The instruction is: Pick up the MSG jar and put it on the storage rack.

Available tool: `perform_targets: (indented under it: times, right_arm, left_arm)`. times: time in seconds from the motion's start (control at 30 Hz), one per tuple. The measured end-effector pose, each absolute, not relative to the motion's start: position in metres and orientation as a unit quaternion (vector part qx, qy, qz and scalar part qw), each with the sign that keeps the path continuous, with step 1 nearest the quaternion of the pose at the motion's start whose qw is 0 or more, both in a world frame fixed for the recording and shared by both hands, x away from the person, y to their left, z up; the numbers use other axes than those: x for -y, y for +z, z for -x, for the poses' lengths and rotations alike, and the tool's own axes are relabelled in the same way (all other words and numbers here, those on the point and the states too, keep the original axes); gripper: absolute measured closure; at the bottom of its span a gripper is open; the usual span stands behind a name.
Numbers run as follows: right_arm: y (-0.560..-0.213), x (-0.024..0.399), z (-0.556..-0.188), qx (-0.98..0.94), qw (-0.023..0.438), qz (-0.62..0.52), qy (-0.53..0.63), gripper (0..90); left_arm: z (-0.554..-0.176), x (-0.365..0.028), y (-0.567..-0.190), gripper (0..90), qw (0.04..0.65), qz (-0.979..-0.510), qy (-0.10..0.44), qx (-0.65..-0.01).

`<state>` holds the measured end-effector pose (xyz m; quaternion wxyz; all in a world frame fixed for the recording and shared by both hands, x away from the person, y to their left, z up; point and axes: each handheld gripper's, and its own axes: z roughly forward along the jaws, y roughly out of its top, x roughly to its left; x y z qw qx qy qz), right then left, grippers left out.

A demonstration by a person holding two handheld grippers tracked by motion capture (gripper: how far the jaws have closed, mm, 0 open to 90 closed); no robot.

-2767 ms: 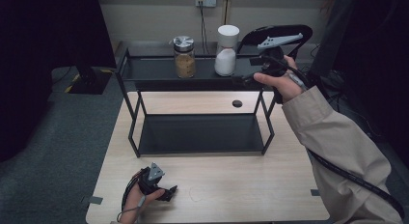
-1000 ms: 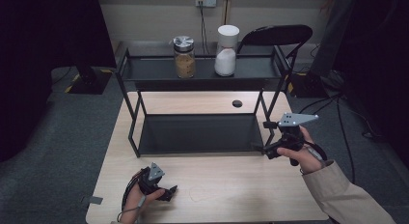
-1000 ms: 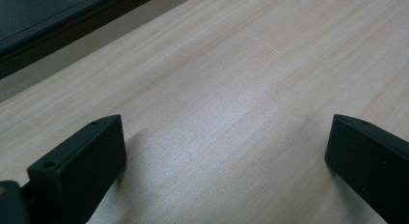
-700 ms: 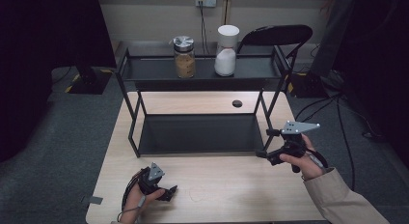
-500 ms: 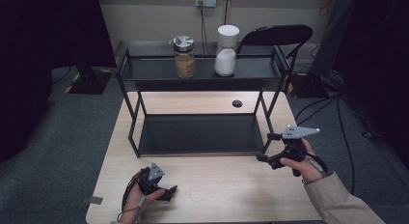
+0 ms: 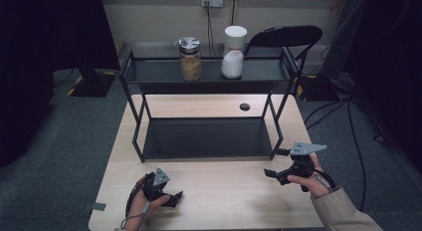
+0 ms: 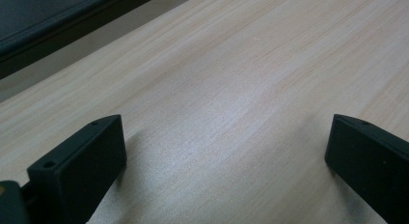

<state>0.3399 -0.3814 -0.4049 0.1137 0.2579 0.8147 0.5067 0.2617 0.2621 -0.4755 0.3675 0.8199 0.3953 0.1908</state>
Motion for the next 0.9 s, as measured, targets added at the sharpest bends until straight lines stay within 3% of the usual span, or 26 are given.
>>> perform_targets:
  times: [0.9]
  right_arm:
    - [-0.444, 0.393, -0.327, -0.824, 0.103, -0.274, 0.485, 0.0]
  left_arm:
    - [-0.262, -0.262, -0.475, 0.0, 0.367, -0.82, 0.191, -0.396]
